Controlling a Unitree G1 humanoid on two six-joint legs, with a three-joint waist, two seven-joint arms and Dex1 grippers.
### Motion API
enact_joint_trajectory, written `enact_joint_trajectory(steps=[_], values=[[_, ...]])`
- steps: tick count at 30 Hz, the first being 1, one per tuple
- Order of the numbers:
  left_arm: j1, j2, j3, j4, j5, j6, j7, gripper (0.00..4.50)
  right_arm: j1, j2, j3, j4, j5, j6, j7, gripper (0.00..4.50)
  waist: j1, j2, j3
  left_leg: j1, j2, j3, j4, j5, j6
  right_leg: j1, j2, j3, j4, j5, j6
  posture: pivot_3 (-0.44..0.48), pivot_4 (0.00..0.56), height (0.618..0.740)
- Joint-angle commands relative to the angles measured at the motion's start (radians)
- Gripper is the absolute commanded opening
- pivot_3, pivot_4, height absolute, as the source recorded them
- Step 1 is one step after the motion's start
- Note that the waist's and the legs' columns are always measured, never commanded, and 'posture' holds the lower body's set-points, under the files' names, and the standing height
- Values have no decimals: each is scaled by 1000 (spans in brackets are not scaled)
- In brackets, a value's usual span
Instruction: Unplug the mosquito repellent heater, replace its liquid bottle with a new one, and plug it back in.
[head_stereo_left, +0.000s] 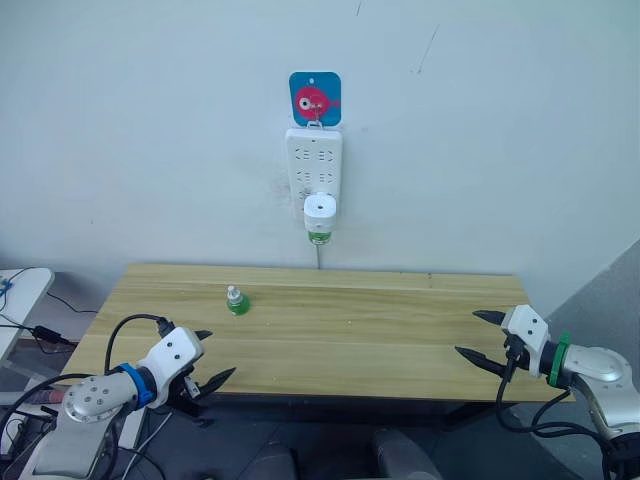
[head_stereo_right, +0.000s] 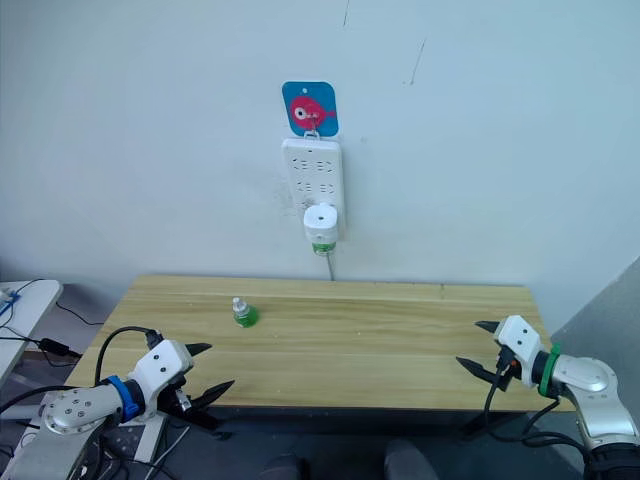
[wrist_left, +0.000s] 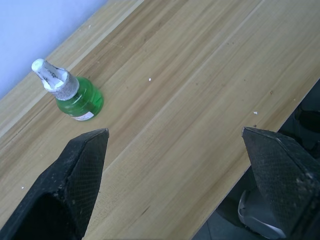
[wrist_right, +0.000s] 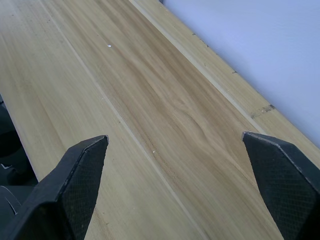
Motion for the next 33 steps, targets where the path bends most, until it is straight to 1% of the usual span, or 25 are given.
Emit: enact_joint_trajectory(steps=[1,3,9,12,15,19,21,22,23,24,26,28,29,30,33], values=[[-1,5,28,-12,-7,-1,12,4500,-10,-1,-15,-7,11,-23,5,4485,0,0,0,0,0,0,0,0,0,0,0,0,0,0,0,19,78,733],[-5,0,33,-3,-11,0,20,4500,-7,4,-16,-8,11,-23,-1,4485,0,0,0,0,0,0,0,0,0,0,0,0,0,0,0,20,76,733],[-9,-44,73,12,-80,13,21,4500,17,17,-16,-11,2,-29,-22,4485,0,0,0,0,0,0,0,0,0,0,0,0,0,0,0,0,78,733],[22,-61,93,13,-100,-20,13,4500,35,19,-20,-25,3,-26,-31,4485,-1,0,0,0,0,0,0,0,0,0,0,0,0,0,0,-15,80,733],[61,-88,112,18,-139,-7,10,4500,54,24,-24,-43,8,-24,-46,4485,-4,0,0,0,0,0,0,0,0,0,0,0,0,0,0,-26,86,733],[87,-116,134,28,-139,-4,52,4500,88,34,-28,-92,14,-18,-71,4485,-7,0,4,1,0,0,1,0,0,0,0,1,0,0,0,-49,108,733],[83,-145,146,-10,-166,37,85,4500,117,41,-35,-155,26,-6,-85,4485,-10,-1,10,2,0,0,2,0,0,-1,0,1,0,0,0,-62,131,733],[72,-166,146,-50,-197,94,104,4500,138,44,-36,-208,31,5,-93,4485,-10,-1,13,2,0,0,2,0,0,-2,0,1,0,0,0,-74,152,733],[64,-180,141,-85,-222,138,112,4500,157,46,-35,-256,35,20,-102,4485,-10,-1,22,2,0,0,2,0,0,-2,-1,1,-1,0,0,-79,161,733],[53,-188,132,-116,-236,163,115,4500,177,50,-32,-315,42,57,-115,4485,-9,-1,33,3,0,0,2,0,-1,-2,-1,1,-1,-1,0,-93,181,733],[35,-195,125,-159,-247,209,123,4500,206,59,-29,-411,51,122,-145,4485,-10,-1,49,2,0,-1,3,0,-1,-2,-1,1,-1,-1,0,-106,201,733],[8,-200,133,-194,-273,270,140,4500,233,75,-28,-515,67,193,-184,4485,-13,-1,69,2,0,-1,3,0,-1,-2,-1,1,-1,-1,0,-134,235,733],[-17,-200,133,-206,-278,282,146,4500,241,89,-27,-569,78,229,-209,4485,-17,0,81,2,0,-1,3,0,-1,-3,-1,1,-1,-1,0,-143,246,733],[-74,-203,131,-208,-286,303,162,4500,241,117,-17,-637,79,258,-250,4485,-21,0,87,2,0,-1,3,0,-1,-3,-1,2,-1,-1,0,-159,266,733],[-226,-203,122,-193,-288,343,194,4500,232,179,18,-813,86,345,-336,4485,-23,0,120,-2,0,-2,3,0,-1,-3,0,1,1,0,0,-181,295,733]])
